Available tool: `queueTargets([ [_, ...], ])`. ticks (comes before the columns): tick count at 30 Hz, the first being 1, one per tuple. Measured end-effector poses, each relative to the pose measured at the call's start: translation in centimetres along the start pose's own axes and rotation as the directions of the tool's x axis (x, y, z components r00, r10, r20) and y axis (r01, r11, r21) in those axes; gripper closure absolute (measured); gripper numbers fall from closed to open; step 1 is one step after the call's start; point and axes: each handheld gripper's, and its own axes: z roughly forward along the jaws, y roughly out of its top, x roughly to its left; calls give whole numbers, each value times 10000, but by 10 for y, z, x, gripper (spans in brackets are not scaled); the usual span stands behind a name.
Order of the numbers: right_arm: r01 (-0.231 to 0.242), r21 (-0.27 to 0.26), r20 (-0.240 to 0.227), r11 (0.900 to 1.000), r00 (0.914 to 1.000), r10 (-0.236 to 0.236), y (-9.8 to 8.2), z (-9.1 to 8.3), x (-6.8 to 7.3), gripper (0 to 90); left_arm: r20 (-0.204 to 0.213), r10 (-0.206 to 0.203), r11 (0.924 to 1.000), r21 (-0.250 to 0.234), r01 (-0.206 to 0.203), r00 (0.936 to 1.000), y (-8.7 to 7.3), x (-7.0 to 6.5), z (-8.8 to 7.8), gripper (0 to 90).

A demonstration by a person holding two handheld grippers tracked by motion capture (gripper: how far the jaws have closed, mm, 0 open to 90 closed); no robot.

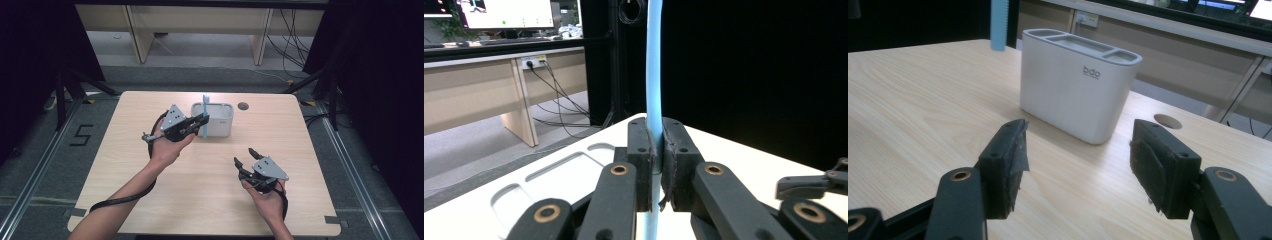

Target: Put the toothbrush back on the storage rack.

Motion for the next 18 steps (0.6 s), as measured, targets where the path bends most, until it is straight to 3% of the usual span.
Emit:
queueTargets([
  [4, -165, 182, 128, 9997, 9998, 163, -7, -7, -4, 398, -298, 155, 9999, -11, -155, 9994, -1, 8, -2, 832],
  [5, -12, 90, 205, 10000, 9998, 10, -8, -7, -6, 397, -368, 135, 9999, -19, -136, 9992, -1, 10, -3, 832],
  [7, -327, 271, 143, 9991, 9994, 323, -11, -10, -5, 393, -405, 164, 9999, -16, -165, 9990, -1, 11, -3, 832],
  [9, -99, 167, 257, 9998, 9996, 95, -13, -11, -8, 391, -536, 192, 9998, -79, -196, 9984, 0, 16, -4, 832],
  [12, -406, 223, 199, 9989, 9990, 401, -17, -14, -8, 387, -685, 183, 9997, -156, -194, 9975, 1, 21, -5, 832],
  [13, -299, 216, 294, 9993, 9991, 292, -18, -15, -9, 386, -728, 156, 9996, -207, -172, 9972, 1, 22, -5, 832],
  [14, -613, 309, 231, 9976, 9979, 607, -19, -16, -7, 386, -770, 192, 9996, -189, -207, 9968, 1, 23, -5, 832],
  [18, -631, 277, 205, 9976, 9978, 626, -23, -18, -8, 383, -874, 223, 9994, -255, -246, 9959, 1, 27, -4, 832],
])
